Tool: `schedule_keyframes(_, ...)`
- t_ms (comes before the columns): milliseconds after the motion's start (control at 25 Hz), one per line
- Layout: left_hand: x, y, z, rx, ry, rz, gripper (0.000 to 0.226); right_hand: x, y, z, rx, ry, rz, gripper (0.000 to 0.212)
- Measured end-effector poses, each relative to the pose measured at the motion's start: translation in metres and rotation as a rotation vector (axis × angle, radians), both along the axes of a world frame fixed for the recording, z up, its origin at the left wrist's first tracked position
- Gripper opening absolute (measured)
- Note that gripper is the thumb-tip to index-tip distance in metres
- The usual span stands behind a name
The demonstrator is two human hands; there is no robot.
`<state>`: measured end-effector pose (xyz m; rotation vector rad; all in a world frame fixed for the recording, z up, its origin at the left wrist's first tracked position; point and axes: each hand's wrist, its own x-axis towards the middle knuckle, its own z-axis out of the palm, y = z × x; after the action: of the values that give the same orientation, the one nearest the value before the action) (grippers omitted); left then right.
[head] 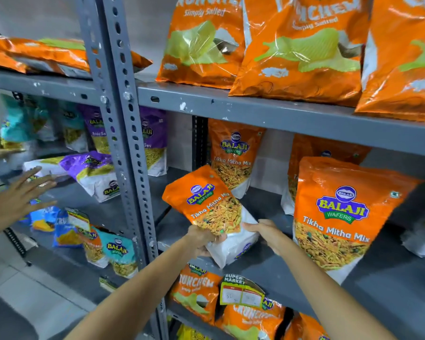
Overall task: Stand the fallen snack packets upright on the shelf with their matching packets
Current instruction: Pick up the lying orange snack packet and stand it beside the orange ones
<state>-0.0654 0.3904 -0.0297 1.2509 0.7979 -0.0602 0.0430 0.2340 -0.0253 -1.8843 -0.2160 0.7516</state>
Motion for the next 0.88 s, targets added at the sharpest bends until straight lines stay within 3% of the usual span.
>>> schedule_keyframes(80, -0.007, -0.013, 0.008, 0.135, -0.063, 0.053, 0.061, -0.013, -0.016, 0.008, 0.053, -0.018, 0.009, 0.083)
schedule_keyframes(120, -0.010, -0.018, 0.012, 0.206, -0.081, 0.070, 0.064, -0.019, -0.023, 0.010, 0.070, -0.049, 0.008, 0.082)
schedule_keyframes(280, -0.024, -0.035, 0.024, 0.351, -0.105, 0.095, 0.072, -0.043, -0.048, 0.014, 0.117, -0.190, 0.017, 0.042)
schedule_keyframes(360, -0.031, -0.040, 0.023, 0.373, -0.175, 0.074, 0.073, -0.047, -0.054, 0.012, 0.161, -0.219, 0.015, 0.034)
schedule_keyframes(720, -0.036, -0.021, 0.028, 0.449, -0.372, -0.031, 0.049, -0.053, -0.044, -0.001, 0.077, -0.356, -0.007, 0.071)
schedule_keyframes(880, -0.020, 0.006, 0.027, 0.472, -0.409, -0.079, 0.046, -0.052, -0.015, -0.005, 0.080, -0.417, -0.053, 0.063)
